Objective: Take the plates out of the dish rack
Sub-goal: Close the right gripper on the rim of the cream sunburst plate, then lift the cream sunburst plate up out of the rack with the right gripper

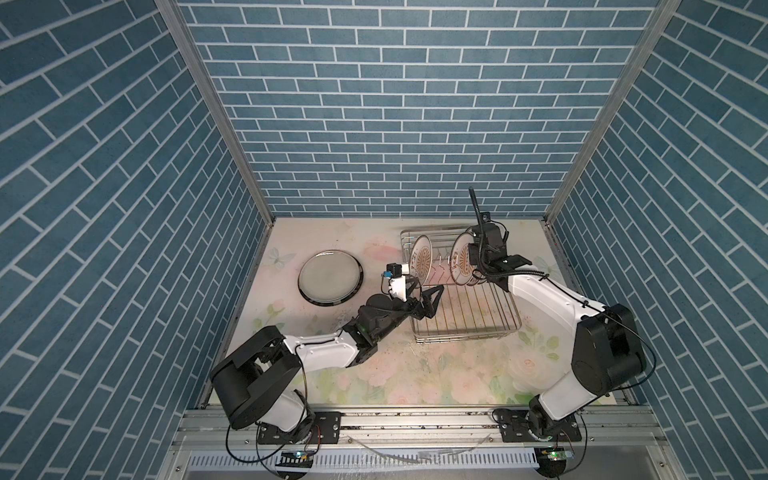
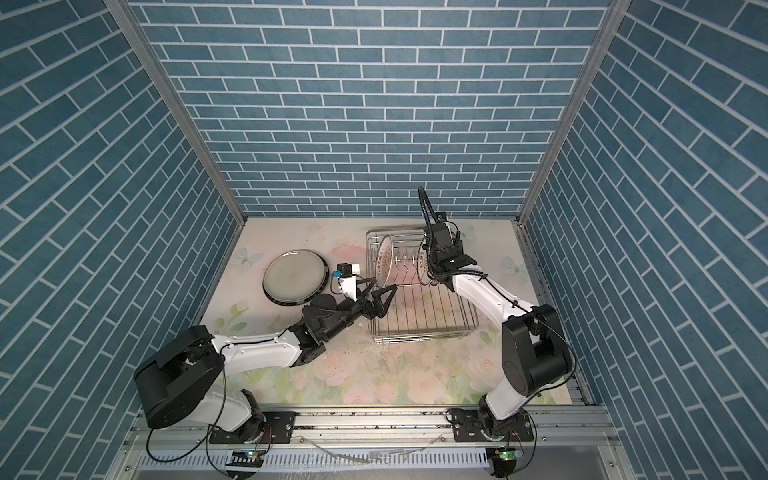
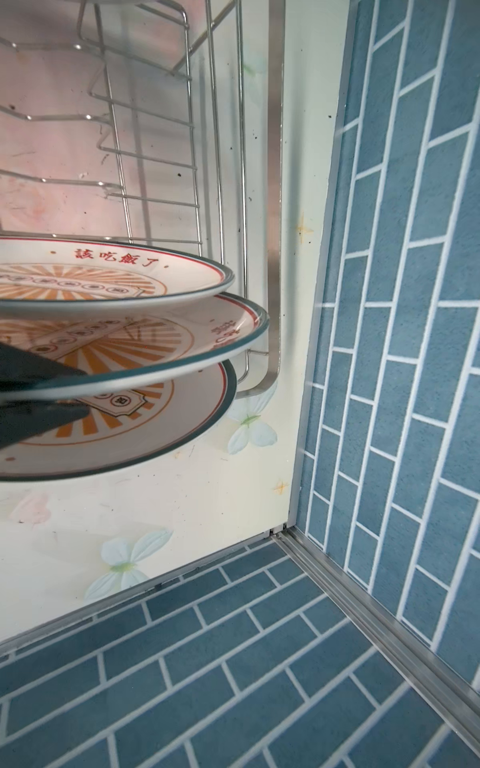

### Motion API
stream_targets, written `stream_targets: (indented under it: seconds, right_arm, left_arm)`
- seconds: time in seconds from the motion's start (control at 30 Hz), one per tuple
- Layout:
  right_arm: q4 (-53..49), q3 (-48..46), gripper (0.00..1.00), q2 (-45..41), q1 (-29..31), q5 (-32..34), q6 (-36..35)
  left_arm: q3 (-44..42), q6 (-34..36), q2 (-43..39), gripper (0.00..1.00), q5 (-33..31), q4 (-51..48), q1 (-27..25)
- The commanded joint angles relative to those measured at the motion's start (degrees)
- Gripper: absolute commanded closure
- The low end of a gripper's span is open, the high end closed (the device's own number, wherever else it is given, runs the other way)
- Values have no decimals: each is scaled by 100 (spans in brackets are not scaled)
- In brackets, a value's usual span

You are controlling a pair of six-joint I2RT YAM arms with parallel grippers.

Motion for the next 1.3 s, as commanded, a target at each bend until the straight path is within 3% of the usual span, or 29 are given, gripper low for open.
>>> stream_targets:
  seconds: [0.0,0.47,1.1,1.27]
  right_arm:
    - [359,-30,93,-155,24,105,349]
    - [555,-79,94,-566,157,531,-106]
    - [1217,-208,96,-987,606,1554,-1375]
    - [1486,-472,96,-1496,620,1717,-1245]
  left_arm:
    - [-16,-81,59,1,22,272,-10]
    - [8,-51,-9,1,-100,-33,-10]
    - [-271,-7,-333,0,-302,-108,-9]
    - [-370,23,-497,0,-381,-120,-9]
